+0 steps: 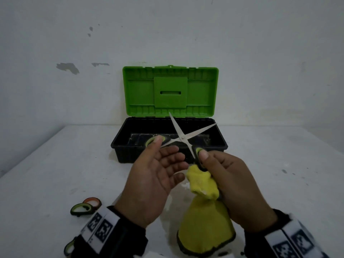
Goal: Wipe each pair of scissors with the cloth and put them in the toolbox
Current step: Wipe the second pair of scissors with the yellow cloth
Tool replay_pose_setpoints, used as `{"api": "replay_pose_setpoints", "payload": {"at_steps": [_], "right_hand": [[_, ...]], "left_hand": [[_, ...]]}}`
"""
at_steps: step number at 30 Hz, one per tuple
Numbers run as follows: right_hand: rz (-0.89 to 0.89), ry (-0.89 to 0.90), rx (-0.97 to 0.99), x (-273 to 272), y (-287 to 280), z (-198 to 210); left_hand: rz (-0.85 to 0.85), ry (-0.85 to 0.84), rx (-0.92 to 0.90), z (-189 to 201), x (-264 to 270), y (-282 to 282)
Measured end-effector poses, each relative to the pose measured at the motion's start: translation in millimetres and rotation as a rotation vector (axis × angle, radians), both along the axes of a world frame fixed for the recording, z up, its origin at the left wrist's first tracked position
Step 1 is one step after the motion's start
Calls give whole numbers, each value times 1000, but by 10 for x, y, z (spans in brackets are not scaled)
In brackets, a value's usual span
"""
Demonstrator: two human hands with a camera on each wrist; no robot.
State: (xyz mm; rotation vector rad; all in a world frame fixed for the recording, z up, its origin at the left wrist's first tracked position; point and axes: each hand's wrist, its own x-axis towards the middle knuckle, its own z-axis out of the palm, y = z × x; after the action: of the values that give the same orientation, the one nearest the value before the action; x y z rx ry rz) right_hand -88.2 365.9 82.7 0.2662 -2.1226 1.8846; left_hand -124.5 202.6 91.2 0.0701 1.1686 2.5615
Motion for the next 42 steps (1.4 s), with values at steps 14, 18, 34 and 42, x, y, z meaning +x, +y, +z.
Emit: {"api": "replay_pose_setpoints", "payload": {"at_steps": [14, 18, 34, 42], "right_hand": [[-35, 77, 155, 14, -86, -135], [-121, 5, 141, 65, 116, -62], [-294, 175, 484, 109, 129, 492], [-337, 389, 592, 58, 33, 341]], "left_hand": [[292, 182, -156, -31, -15, 207], [310, 271, -141, 6, -53, 106], [314, 440, -355, -79, 90, 202], [316, 383, -273, -71, 128, 188]]}}
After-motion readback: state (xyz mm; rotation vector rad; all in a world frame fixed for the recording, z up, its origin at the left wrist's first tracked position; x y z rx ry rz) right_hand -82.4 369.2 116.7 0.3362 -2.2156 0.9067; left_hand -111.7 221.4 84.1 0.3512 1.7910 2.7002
